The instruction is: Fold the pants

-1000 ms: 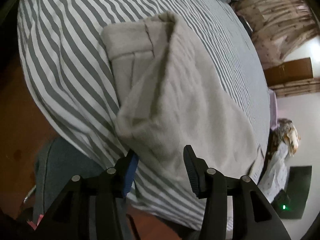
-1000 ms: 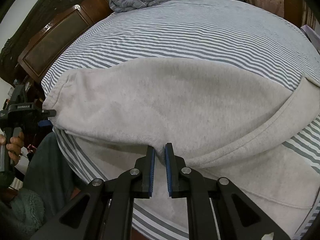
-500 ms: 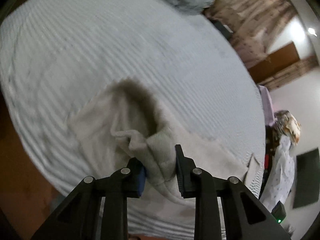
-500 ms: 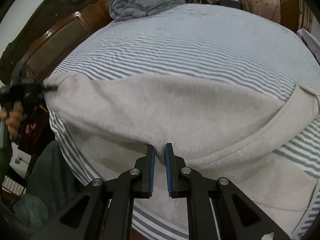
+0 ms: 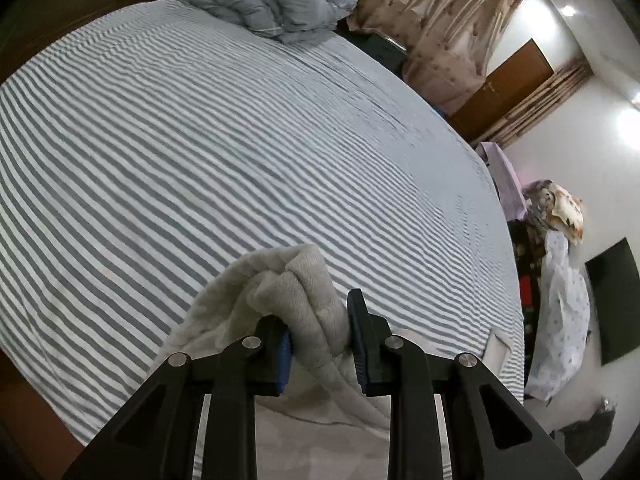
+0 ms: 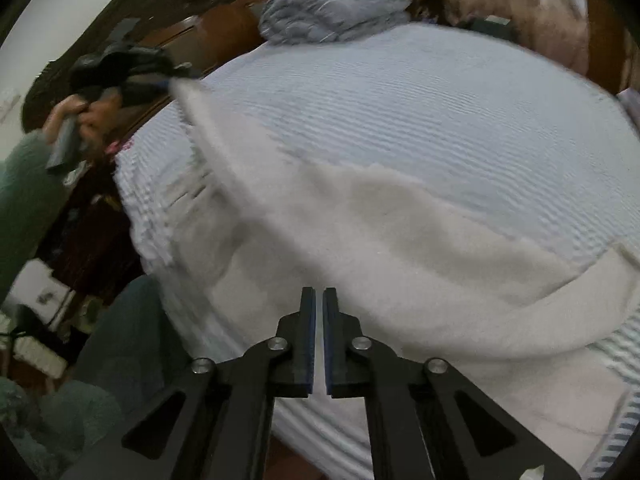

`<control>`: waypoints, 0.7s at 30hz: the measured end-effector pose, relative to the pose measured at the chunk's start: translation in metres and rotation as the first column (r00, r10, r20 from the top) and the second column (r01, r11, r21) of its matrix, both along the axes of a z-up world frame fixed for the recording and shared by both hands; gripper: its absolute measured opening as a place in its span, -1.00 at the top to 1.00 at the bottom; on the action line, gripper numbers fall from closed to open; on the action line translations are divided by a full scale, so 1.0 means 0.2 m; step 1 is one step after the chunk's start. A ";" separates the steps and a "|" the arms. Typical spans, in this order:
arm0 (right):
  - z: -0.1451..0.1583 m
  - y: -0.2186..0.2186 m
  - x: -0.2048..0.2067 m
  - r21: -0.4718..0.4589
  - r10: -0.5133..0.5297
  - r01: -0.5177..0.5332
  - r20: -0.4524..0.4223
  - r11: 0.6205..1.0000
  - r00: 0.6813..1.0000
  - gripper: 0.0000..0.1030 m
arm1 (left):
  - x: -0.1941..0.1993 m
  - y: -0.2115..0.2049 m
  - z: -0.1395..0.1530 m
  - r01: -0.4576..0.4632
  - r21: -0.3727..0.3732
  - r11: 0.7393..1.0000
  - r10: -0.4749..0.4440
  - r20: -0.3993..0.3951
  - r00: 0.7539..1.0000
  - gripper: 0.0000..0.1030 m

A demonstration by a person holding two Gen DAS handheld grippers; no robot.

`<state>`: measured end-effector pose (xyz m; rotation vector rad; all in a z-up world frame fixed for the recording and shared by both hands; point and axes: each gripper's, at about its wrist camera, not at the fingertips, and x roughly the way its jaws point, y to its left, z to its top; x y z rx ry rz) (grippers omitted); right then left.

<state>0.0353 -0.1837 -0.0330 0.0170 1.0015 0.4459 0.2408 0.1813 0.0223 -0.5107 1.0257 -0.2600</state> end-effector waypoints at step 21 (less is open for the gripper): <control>-0.40 -0.43 -0.01 0.158 -0.405 0.471 -0.323 0.868 0.855 0.30 | -0.37 0.23 -0.49 -0.030 -0.038 0.999 0.027 -0.085 0.996 0.49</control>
